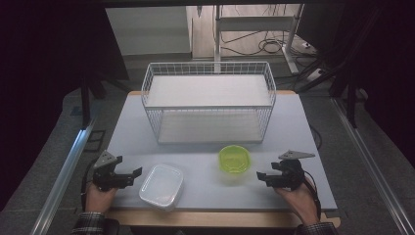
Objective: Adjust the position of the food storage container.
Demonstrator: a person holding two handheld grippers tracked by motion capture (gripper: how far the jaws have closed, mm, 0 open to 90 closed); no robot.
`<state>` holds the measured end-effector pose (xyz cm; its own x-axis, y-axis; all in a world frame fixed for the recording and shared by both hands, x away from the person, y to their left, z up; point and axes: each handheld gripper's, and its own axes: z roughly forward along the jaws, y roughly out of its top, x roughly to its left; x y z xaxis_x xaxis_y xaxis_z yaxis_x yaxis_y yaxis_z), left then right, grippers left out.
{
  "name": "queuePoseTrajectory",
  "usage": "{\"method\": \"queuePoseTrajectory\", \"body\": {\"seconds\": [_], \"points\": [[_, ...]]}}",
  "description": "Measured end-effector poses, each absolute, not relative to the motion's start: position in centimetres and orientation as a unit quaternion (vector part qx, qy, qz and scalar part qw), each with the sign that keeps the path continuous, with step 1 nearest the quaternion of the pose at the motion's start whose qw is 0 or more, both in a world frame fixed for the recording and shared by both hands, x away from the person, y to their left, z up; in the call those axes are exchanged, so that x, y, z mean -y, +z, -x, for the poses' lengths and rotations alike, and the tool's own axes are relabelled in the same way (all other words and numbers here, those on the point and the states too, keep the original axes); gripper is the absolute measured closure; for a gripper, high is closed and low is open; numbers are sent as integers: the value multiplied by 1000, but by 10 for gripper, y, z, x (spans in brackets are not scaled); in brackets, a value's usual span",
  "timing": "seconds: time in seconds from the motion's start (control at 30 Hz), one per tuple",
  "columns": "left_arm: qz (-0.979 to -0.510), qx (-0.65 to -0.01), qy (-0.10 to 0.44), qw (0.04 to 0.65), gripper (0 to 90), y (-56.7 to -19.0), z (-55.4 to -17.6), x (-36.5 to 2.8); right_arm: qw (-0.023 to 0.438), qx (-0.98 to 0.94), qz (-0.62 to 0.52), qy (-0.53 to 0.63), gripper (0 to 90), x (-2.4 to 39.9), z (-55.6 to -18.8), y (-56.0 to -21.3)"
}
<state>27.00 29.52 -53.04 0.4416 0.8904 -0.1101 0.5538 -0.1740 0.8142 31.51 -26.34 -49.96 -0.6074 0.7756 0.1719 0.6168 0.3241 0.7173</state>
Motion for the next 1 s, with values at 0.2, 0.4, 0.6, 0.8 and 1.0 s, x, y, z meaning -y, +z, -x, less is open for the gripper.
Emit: {"method": "queuePoseTrajectory", "body": {"seconds": [0.2,0.4,0.6,0.8,1.0], "points": [[-739,-489,213,412,42,-530,-268,-296,106,-812,-413,398,431,260,-312,-491],[-734,-489,218,418,42,-529,-268,-297,102,-821,-398,398,599,256,-311,-483],[-735,-486,221,418,41,-529,-268,-296,99,-824,-381,408,772,252,-311,-473],[-738,-486,223,412,40,-530,-268,-295,91,-829,-360,418,892,239,-314,-464],[-741,-484,225,407,39,-530,-268,-293,84,-844,-337,408,897,217,-319,-461]]}}
